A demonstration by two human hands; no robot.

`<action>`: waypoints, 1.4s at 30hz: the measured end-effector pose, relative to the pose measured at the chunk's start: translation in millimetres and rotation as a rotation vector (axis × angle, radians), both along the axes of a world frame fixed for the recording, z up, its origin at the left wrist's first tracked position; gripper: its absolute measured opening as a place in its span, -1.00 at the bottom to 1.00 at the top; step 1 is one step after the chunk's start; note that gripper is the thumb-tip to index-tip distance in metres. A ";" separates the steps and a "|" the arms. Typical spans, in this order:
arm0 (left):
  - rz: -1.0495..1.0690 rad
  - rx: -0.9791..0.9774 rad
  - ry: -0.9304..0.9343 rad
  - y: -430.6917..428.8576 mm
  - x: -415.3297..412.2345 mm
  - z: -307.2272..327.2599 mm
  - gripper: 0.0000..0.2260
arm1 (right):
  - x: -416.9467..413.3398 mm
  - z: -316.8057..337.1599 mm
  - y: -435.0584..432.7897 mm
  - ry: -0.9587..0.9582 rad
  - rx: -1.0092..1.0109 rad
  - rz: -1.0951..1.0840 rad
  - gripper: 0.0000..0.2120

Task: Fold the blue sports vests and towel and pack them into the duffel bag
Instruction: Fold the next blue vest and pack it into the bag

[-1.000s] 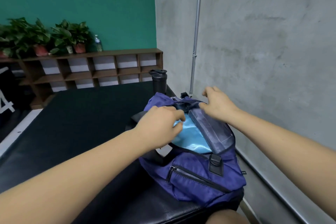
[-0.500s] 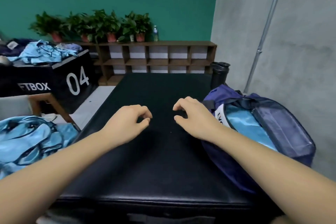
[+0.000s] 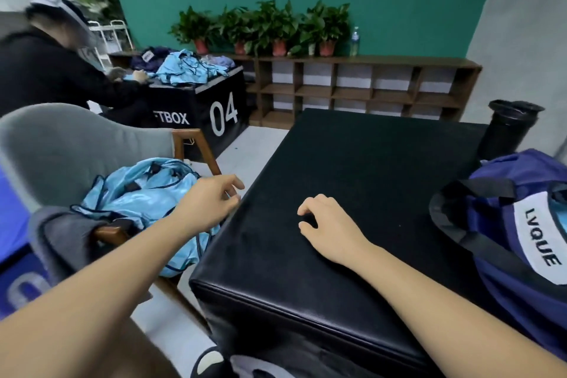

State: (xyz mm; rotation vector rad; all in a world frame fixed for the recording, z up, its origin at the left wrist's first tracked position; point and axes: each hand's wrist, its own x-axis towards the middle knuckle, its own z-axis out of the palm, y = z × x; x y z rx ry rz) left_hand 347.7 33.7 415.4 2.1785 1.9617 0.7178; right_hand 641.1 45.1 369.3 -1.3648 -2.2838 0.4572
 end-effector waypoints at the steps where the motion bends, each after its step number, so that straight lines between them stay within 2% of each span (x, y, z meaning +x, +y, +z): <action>1: 0.033 -0.004 -0.005 0.6 -13.2 -1.4 -0.85 | -7.6 -5.7 2.1 -0.011 0.014 -0.002 -0.86; 8: 0.314 -0.091 0.023 18.6 -99.6 -15.9 -0.85 | -32.5 -24.2 9.4 -0.094 0.215 -0.075 -0.91; 15: 0.424 -0.292 0.255 37.9 -152.0 -46.3 -0.57 | -29.7 -30.8 12.3 -0.071 0.228 -0.089 -0.94; 18: 0.480 -0.313 0.343 37.9 -158.7 -66.8 -0.67 | -28.7 -31.8 12.5 -0.040 0.221 -0.091 -0.93; 21: 0.527 -0.293 0.392 39.7 -163.1 -72.8 -0.90 | -28.0 -31.6 12.3 -0.018 0.207 -0.091 -0.91; 23: 0.565 -0.269 0.402 41.6 -162.8 -71.5 -0.91 | -28.2 -31.4 11.5 -0.004 0.196 -0.090 -0.90; 26: 0.605 -0.199 0.335 43.4 -162.2 -67.4 -0.88 | -28.1 -30.0 9.8 0.015 0.186 -0.089 -0.89; 30: 0.599 -0.007 0.158 42.3 -153.5 -48.7 -0.84 | -28.2 -27.7 8.8 0.023 0.172 -0.097 -0.88; 36: 0.463 0.191 -0.254 30.9 -107.7 -5.1 -0.81 | -29.3 -27.4 10.7 0.017 0.165 -0.115 -0.86; 42: 0.279 0.287 -0.454 15.2 -46.0 45.6 -0.84 | -30.0 -24.5 10.0 0.066 0.136 -0.115 -0.93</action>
